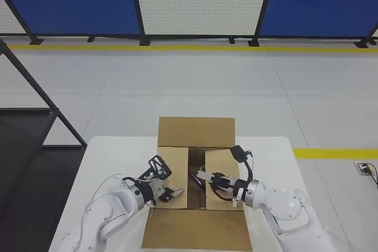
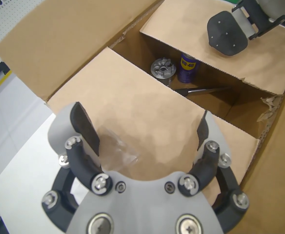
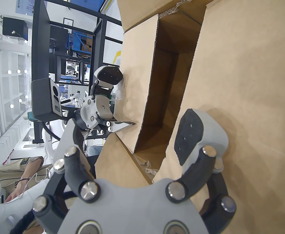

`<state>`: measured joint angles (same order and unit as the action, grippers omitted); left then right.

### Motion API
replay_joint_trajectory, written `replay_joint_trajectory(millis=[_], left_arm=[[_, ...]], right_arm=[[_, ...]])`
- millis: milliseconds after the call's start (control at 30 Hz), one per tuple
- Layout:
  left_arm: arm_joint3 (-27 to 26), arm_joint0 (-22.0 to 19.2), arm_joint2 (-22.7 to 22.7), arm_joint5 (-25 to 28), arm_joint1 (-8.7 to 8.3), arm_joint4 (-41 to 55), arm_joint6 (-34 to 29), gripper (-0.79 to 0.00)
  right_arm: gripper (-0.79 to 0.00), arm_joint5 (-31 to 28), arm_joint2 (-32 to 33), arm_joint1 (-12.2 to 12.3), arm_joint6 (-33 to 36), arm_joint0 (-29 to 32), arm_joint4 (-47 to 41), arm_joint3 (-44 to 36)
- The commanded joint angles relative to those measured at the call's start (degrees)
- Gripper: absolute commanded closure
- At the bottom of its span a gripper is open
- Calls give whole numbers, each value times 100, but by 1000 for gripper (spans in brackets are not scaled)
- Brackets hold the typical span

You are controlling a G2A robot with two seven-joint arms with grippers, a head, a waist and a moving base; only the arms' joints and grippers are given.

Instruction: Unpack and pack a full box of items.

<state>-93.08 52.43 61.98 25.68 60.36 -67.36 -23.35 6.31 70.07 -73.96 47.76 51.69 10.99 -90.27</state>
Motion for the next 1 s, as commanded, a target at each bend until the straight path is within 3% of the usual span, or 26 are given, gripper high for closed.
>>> replay_joint_trajectory(millis=[0, 367, 967], left_arm=[[21, -7, -4, -4, 7, -19, -18, -785], [-12, 28, 139, 18, 21, 20, 113, -785], [-549, 522, 677, 149, -62, -23, 189, -785]], right_arm=[[-785, 16, -18, 6, 13, -6, 26, -3], [-785, -78, -23, 37, -2, 0, -91, -88], [-785, -678, 195, 124, 223, 154, -775, -267]])
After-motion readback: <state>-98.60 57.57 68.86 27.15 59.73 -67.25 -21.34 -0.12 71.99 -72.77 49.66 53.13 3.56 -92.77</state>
